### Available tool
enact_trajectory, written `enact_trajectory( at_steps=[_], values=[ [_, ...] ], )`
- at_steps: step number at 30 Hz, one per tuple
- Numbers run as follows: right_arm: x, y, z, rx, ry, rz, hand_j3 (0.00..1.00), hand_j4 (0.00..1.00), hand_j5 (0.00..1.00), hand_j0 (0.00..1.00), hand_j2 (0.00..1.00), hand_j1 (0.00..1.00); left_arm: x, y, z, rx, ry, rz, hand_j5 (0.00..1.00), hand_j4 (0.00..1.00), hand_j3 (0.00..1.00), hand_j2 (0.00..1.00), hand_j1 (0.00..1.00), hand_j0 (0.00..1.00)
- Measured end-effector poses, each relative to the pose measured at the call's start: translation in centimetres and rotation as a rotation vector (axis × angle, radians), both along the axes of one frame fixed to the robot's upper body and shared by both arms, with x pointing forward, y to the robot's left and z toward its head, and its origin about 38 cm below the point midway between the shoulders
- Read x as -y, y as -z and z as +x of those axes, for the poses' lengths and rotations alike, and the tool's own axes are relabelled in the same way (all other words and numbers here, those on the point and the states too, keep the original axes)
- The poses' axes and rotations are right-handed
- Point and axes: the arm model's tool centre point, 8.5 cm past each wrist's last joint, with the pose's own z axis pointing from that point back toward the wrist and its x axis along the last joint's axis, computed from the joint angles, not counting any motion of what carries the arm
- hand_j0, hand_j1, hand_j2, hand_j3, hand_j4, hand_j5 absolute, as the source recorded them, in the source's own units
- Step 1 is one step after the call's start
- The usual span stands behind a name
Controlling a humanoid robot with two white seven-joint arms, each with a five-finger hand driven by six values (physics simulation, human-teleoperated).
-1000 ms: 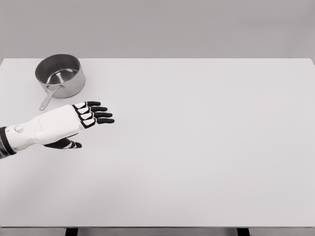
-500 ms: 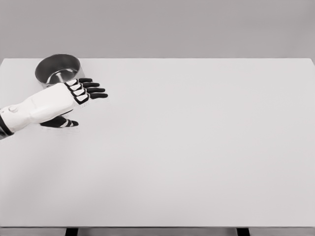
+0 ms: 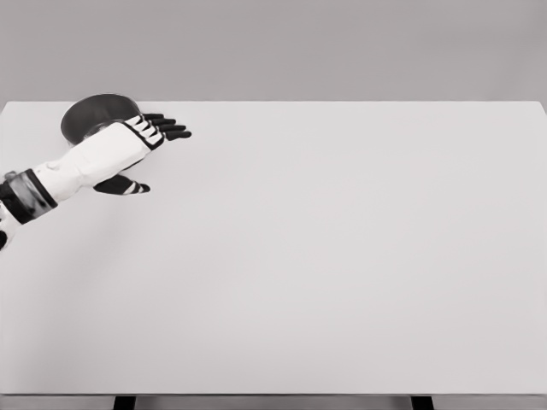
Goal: Rotate pot handle
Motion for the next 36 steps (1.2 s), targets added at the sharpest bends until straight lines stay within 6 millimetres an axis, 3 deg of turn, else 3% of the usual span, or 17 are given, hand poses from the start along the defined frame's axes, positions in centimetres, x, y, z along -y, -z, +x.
enact_trajectory(
  at_steps=[5,9,36],
  values=[
    [0.0,0.0,0.0,0.0,0.0,0.0,1.0,1.0,1.0,1.0,1.0,1.0,0.0,1.6,0.7,-0.023,-0.03,0.012,1.0,1.0,1.0,1.0,1.0,1.0],
    [0.0,0.0,0.0,0.001,0.0,0.0,1.0,1.0,1.0,1.0,1.0,1.0,-1.6,2.4,1.1,-0.041,-0.08,0.011,1.0,1.0,1.0,1.0,1.0,1.0],
    [0.0,0.0,0.0,0.0,0.0,0.0,1.0,1.0,1.0,1.0,1.0,1.0,-9.5,2.3,1.4,-0.063,-0.275,0.045,1.0,1.0,1.0,1.0,1.0,1.0]
  ],
)
